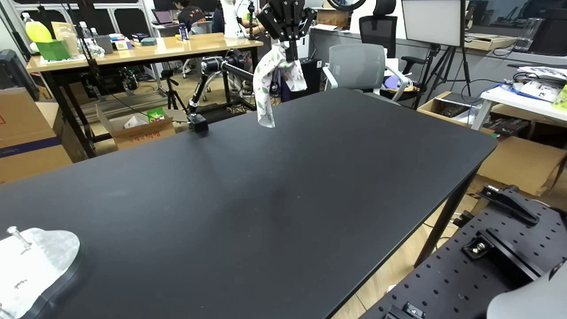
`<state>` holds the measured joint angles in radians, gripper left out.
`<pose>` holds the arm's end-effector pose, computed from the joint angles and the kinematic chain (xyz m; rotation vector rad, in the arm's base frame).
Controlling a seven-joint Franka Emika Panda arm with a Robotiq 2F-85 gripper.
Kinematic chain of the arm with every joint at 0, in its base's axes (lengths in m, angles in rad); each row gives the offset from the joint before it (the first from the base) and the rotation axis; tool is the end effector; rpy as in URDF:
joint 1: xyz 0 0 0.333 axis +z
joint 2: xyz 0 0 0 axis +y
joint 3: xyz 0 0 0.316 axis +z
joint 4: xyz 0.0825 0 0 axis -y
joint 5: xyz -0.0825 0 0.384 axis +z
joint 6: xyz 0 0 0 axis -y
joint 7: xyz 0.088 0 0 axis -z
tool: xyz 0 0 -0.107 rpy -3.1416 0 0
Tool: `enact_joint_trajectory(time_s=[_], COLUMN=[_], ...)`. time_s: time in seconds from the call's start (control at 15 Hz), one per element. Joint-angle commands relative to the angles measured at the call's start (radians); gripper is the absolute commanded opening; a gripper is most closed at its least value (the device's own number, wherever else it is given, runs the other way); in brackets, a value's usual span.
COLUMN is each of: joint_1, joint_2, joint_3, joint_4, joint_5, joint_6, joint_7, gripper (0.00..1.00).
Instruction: Pick up the the table cloth and hang it on the metallic arm
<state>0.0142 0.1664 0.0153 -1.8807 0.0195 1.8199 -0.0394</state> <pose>0.5741 0.0182 0.4042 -3.0981 -0.0961 0.3535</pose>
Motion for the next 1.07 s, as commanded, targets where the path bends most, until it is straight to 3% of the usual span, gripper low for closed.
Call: enact_joint_trajectory(time_s=[0.0, 0.67, 0.73, 0.8, 1.0], joint_1=[-0.011, -0.014, -0.014, -0.015, -0.012], joint_2=[0.004, 0.039, 0.038, 0.037, 0.029], joint_3=[-0.005, 0.005, 0.005, 0.005, 0.006], joint_4=[0.0, 0.014, 0.014, 0.018, 0.027], joint_5=[0.012, 0.039, 0.04, 0.041, 0.039], joint_6=[0.04, 0.059, 0.065, 0.06, 0.055], joint_7=[-0.014, -0.069, -0.068, -0.071, -0.07], gripper=[0.01, 0.01, 0.28, 0.28, 0.49])
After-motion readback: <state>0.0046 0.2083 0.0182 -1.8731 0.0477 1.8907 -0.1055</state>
